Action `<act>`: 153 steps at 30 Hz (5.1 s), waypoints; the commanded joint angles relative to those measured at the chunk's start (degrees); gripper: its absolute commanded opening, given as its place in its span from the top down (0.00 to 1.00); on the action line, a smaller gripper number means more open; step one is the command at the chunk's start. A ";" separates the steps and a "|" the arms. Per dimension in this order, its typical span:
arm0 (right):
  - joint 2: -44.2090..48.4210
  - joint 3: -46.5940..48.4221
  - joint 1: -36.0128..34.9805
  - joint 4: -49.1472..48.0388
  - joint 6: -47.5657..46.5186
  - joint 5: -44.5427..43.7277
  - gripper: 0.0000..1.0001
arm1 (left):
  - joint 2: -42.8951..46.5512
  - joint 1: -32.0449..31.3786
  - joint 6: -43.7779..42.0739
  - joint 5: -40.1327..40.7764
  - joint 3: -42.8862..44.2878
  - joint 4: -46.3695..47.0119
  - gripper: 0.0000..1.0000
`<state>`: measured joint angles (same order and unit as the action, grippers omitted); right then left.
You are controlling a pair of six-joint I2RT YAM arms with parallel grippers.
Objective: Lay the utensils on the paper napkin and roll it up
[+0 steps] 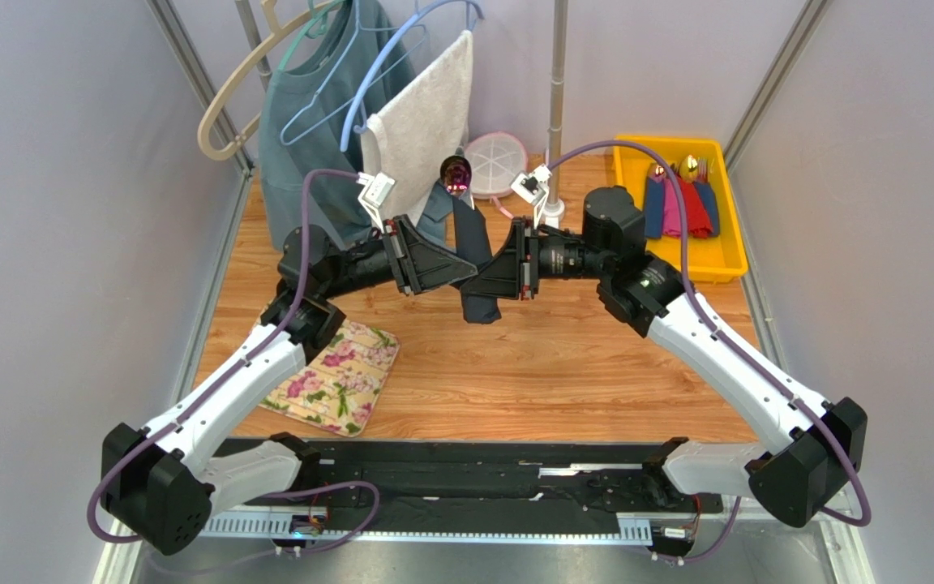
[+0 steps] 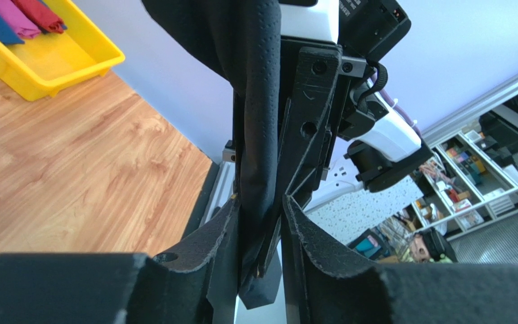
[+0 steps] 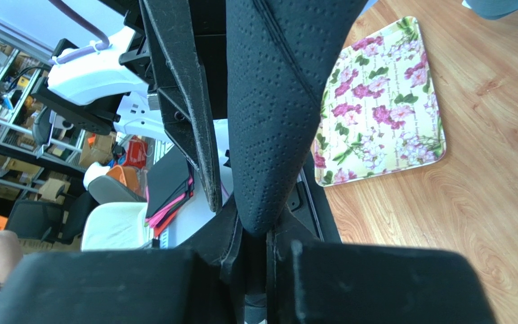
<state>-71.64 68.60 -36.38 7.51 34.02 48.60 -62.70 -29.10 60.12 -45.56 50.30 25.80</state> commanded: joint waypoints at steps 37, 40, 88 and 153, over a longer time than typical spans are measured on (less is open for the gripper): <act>2.82 2.94 -0.36 0.12 -3.87 2.37 0.62 | -0.50 2.20 0.54 -0.57 1.64 5.04 1.00; 2.82 5.22 1.92 3.82 -4.23 3.26 0.48 | -0.15 2.38 -0.44 -2.33 0.94 7.06 1.00; -4.92 16.57 7.20 6.02 -1.23 2.73 0.47 | -0.32 1.33 -0.53 -3.93 -1.35 11.99 1.00; -3.51 9.80 6.41 -0.37 10.79 -2.63 0.57 | -2.52 5.11 -0.79 -3.13 2.43 13.40 1.00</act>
<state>-73.36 77.32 -30.06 15.31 36.75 48.80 -66.15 -24.16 60.05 -48.77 51.55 34.02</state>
